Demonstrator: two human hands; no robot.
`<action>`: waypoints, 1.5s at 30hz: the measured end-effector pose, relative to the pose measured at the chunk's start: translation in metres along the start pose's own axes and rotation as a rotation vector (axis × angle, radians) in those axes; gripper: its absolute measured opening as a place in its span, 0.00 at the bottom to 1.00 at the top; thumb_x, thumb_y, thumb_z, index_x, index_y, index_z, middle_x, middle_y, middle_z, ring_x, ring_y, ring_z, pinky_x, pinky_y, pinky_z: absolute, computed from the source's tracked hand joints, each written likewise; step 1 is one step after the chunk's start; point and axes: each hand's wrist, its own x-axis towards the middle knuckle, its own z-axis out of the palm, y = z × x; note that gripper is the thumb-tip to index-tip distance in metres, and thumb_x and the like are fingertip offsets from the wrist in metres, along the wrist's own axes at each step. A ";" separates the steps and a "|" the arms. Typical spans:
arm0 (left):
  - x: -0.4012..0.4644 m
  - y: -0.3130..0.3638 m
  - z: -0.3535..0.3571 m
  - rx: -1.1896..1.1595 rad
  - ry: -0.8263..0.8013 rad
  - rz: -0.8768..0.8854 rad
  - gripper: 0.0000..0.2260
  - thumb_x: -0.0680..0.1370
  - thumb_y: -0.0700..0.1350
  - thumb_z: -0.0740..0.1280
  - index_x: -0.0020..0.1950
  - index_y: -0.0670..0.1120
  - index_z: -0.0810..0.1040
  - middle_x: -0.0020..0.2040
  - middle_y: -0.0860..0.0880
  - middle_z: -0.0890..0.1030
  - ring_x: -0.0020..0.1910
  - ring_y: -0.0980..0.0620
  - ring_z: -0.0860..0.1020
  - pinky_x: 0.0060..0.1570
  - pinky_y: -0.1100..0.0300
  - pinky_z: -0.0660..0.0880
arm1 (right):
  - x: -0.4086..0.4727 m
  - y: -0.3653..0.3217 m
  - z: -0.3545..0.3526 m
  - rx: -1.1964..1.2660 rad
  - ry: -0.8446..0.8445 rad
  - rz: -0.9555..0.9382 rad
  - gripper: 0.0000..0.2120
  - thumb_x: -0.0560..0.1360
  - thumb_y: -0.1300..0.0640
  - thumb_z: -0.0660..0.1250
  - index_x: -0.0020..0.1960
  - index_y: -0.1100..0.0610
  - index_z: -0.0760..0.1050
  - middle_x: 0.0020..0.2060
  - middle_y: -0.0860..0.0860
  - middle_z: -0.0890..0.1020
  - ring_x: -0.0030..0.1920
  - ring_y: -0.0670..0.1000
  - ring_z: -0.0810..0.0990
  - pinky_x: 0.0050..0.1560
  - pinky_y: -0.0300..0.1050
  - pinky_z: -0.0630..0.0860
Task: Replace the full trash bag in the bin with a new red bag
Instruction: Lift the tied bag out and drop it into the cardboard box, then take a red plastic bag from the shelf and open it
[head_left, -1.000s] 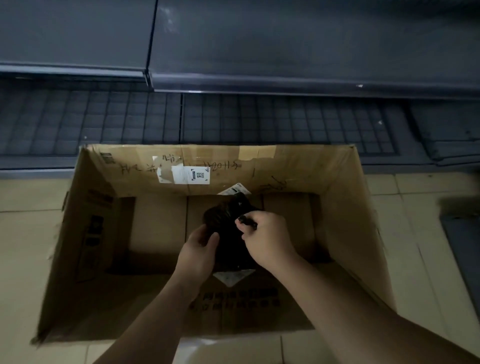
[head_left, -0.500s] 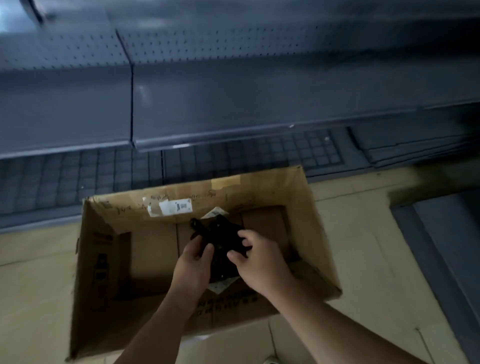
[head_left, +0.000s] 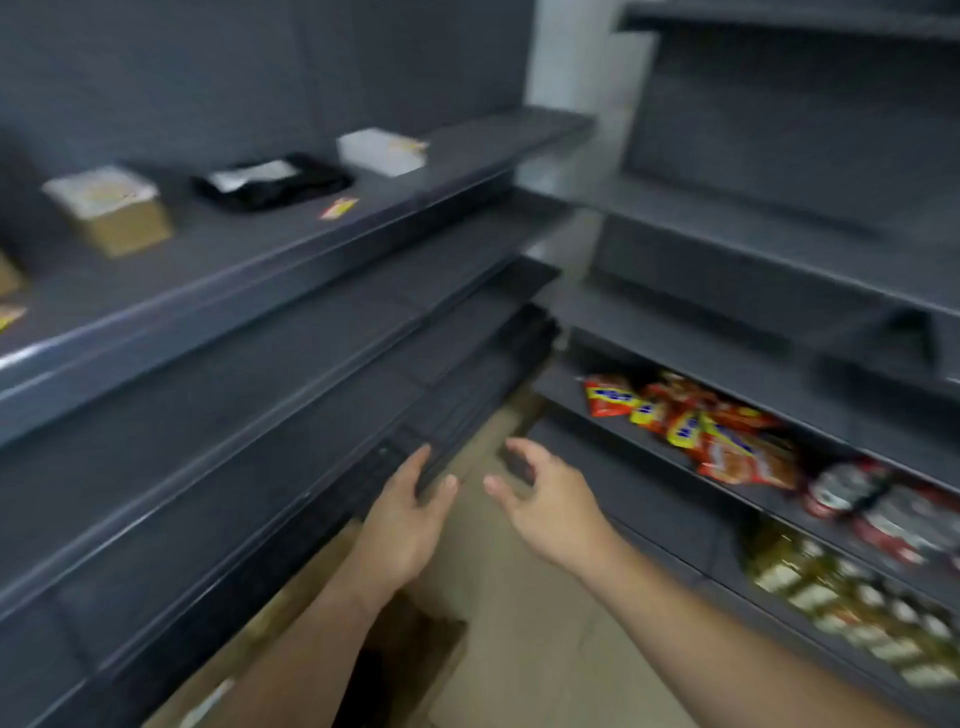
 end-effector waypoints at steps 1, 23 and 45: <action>-0.004 0.033 0.015 0.036 -0.039 0.070 0.29 0.80 0.61 0.62 0.79 0.58 0.59 0.79 0.53 0.65 0.76 0.53 0.65 0.71 0.54 0.62 | -0.012 0.002 -0.038 0.007 0.076 0.018 0.29 0.74 0.41 0.70 0.72 0.48 0.69 0.67 0.51 0.79 0.66 0.52 0.76 0.64 0.42 0.70; -0.225 0.442 0.606 0.194 -0.918 0.788 0.29 0.79 0.61 0.64 0.78 0.58 0.61 0.78 0.52 0.66 0.66 0.58 0.74 0.61 0.63 0.68 | -0.377 0.319 -0.564 -0.002 1.024 0.655 0.34 0.75 0.41 0.68 0.76 0.53 0.64 0.59 0.54 0.83 0.61 0.53 0.79 0.52 0.40 0.67; -0.123 0.659 1.105 0.487 -1.042 1.207 0.27 0.80 0.54 0.66 0.78 0.50 0.66 0.75 0.45 0.72 0.72 0.46 0.71 0.70 0.57 0.64 | -0.302 0.712 -0.855 0.026 1.263 1.007 0.32 0.76 0.40 0.66 0.76 0.51 0.64 0.69 0.56 0.76 0.66 0.58 0.75 0.56 0.46 0.69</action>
